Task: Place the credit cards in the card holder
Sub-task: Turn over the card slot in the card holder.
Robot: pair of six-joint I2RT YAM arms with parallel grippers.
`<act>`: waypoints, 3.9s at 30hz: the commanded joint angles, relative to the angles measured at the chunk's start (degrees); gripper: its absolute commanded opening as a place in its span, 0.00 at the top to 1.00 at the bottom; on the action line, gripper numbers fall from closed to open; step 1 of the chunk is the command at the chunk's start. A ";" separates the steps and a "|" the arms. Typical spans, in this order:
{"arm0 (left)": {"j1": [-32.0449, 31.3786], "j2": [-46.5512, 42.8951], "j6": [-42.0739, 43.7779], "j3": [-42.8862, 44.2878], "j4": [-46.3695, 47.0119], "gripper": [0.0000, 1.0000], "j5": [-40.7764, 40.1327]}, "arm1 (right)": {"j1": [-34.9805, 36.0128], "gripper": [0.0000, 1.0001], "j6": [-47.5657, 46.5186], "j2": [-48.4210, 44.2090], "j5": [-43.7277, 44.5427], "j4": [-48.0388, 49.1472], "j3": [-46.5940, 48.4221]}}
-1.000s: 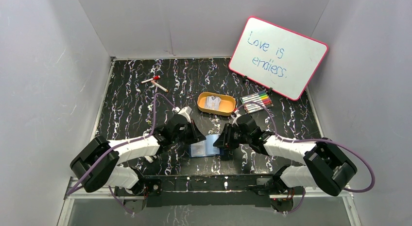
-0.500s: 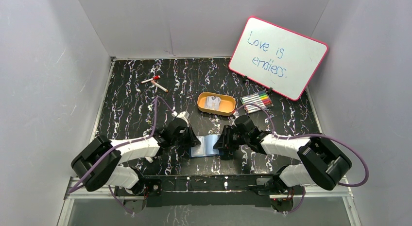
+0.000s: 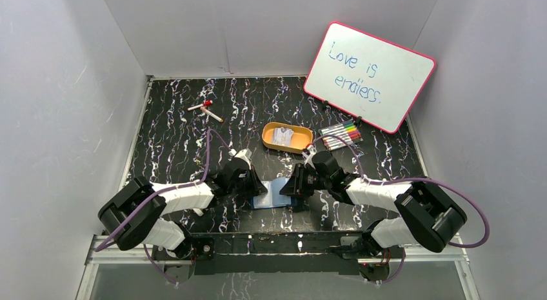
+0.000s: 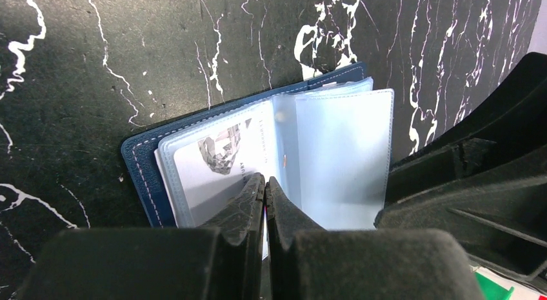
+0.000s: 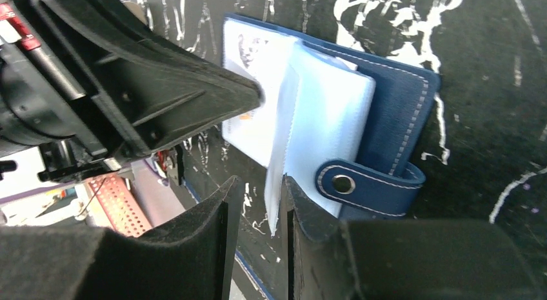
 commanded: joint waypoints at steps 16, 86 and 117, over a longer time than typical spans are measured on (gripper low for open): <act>-0.19 0.13 -0.24 -1.24 0.41 1.00 0.40 | 1.63 0.72 0.89 5.61 -4.66 8.57 6.56; 0.43 -3.88 -3.50 7.75 -9.31 0.72 -7.48 | 7.04 1.00 -4.30 13.34 -0.07 0.76 16.08; 1.43 -7.09 -2.98 4.13 -11.09 1.00 -10.23 | 5.81 0.74 -0.33 8.90 -3.22 6.16 8.20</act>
